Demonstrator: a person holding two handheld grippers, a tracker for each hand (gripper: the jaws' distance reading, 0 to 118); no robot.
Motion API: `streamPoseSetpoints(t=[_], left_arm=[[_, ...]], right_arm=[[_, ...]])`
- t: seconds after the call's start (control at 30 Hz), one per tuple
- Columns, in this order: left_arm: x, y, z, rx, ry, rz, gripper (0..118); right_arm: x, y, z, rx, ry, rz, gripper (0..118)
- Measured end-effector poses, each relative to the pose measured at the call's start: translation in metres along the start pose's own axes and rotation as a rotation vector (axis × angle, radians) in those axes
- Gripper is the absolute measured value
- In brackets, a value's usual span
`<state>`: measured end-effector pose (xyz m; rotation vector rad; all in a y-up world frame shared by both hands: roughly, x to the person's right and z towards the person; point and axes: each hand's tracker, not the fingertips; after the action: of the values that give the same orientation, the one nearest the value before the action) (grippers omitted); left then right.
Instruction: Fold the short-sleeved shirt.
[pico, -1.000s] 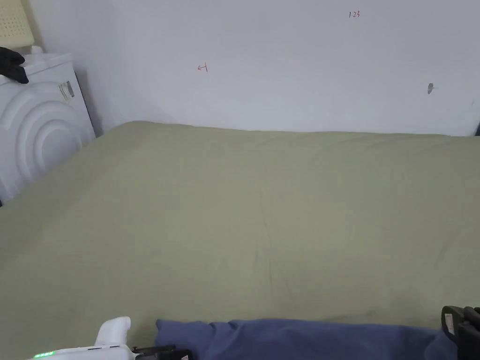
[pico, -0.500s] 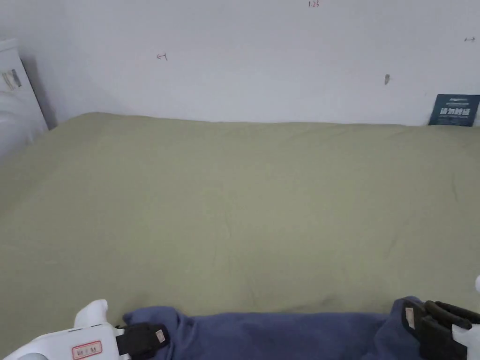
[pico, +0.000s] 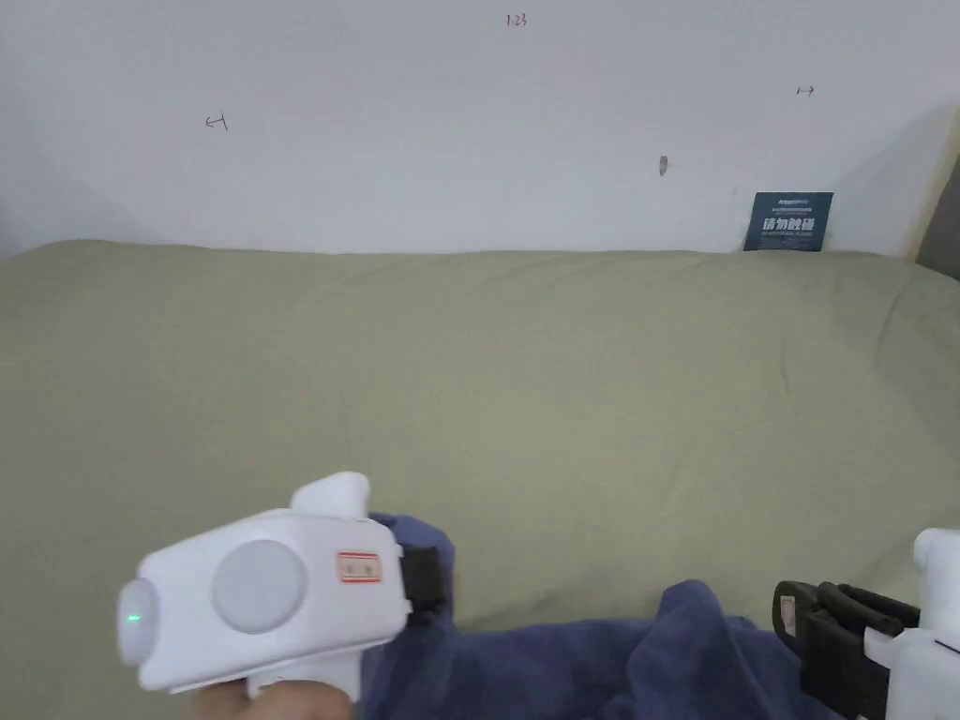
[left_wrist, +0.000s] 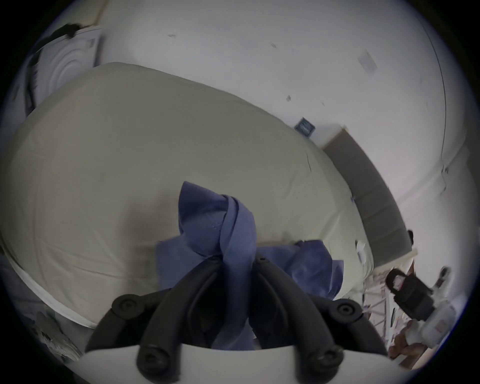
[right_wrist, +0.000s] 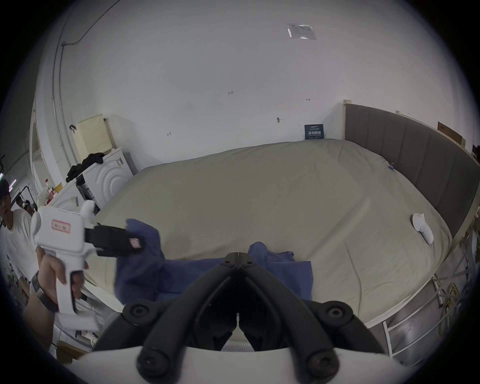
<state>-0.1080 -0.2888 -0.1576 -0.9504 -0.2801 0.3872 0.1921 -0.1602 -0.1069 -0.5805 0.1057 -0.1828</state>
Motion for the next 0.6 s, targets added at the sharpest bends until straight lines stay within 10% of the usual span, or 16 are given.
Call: streamPoseSetpoints(t=[0.07, 0.17, 0.37, 0.43, 0.53, 0.6], left_arm=[[0.017, -0.014, -0.025, -0.057, 0.026, -0.014, 20], [0.032, -0.029, -0.049, -0.158, 0.005, -0.006, 81], [0.029, -0.028, -0.039, -0.091, -0.146, 0.107, 85], [0.012, -0.023, -0.032, 0.007, -0.215, 0.085, 80], [-0.012, -0.026, -0.032, 0.064, -0.143, 0.018, 1], [-0.028, -0.032, -0.043, 0.108, -0.067, -0.04, 0]], right_arm=[[0.005, 0.0, 0.001, -0.009, -0.014, -0.009, 2], [0.011, -0.001, 0.004, -0.015, -0.017, -0.007, 2], [0.014, -0.002, 0.004, -0.016, -0.009, -0.007, 2], [0.013, -0.003, 0.002, -0.013, -0.004, -0.009, 2], [0.009, -0.005, -0.002, -0.019, 0.007, -0.015, 2], [0.006, -0.008, -0.002, -0.018, 0.017, -0.01, 2]])
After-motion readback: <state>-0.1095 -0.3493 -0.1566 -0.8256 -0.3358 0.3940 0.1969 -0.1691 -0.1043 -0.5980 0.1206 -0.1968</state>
